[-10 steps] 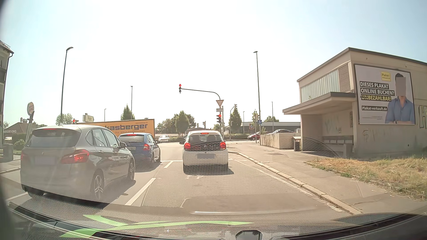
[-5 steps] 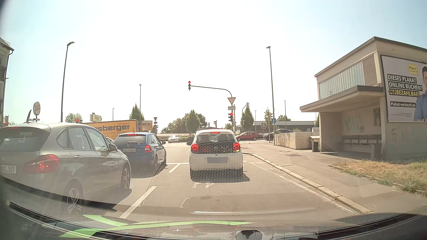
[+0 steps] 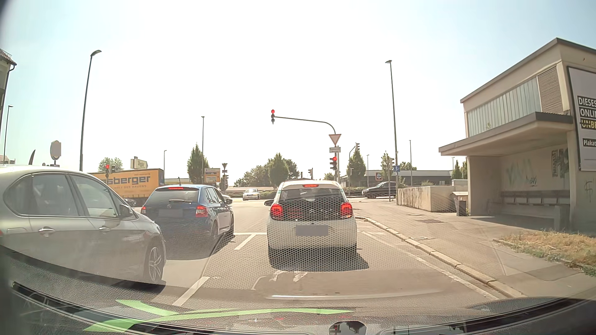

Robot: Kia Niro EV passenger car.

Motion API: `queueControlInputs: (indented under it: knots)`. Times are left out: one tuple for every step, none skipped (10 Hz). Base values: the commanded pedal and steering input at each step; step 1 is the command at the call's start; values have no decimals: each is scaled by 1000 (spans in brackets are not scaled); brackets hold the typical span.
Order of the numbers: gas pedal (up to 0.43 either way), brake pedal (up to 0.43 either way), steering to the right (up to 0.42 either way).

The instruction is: Follow the waypoints while adhering to traffic rules and regulations

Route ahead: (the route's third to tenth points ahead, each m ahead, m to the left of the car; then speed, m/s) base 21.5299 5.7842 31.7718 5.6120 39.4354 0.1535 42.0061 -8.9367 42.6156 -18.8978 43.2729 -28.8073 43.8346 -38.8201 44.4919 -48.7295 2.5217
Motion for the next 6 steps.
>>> queueControlInputs:
  knots:
    - [0,250,-65]
    - [0,262,-65]
    - [0,274,-64]
    - [0,280,-62]
    - [0,280,-60]
    - [0,280,-58]
